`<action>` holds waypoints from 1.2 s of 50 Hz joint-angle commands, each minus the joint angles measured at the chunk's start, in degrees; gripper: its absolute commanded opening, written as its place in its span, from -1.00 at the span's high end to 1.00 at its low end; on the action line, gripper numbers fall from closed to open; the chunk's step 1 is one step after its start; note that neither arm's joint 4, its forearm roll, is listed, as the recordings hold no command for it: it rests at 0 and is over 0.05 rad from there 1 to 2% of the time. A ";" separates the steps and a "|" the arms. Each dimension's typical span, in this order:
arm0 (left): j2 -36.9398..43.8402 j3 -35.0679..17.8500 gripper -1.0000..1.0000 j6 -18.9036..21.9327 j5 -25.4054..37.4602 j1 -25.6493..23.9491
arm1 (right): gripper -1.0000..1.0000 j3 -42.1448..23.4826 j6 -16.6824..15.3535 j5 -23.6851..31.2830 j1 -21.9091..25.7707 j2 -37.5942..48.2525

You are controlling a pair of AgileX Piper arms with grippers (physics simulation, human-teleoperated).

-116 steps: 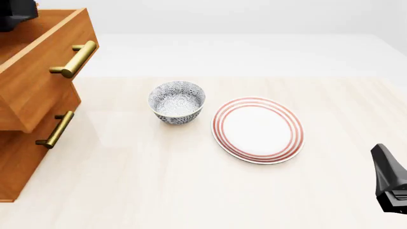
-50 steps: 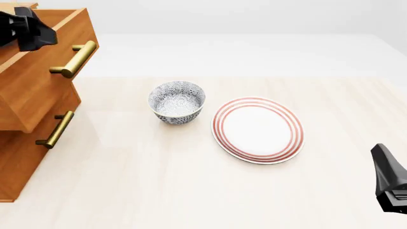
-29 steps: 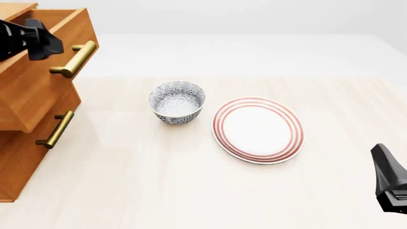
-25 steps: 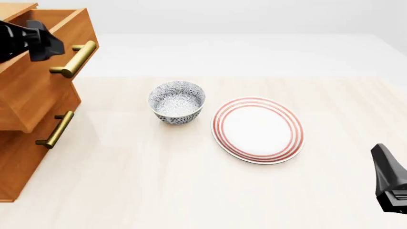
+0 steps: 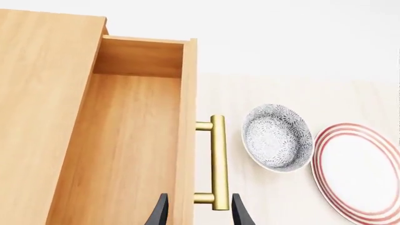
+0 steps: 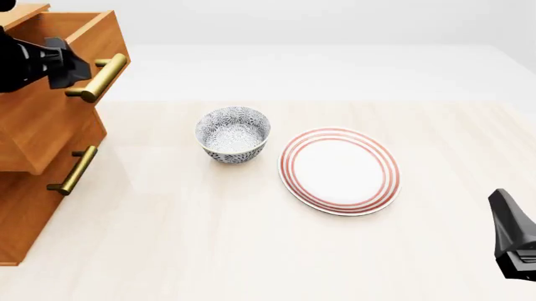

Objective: Open the top drawer of the cabinet.

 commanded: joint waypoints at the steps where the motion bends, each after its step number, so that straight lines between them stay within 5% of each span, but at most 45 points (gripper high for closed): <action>1: 0.77 -0.05 -1.00 -0.59 -0.29 -2.43 | -1.00 0.00 0.01 0.00 0.00 0.00; 60: 4.65 -2.77 -1.00 -0.58 1.78 -13.75 | -1.00 0.00 0.00 0.00 0.01 0.00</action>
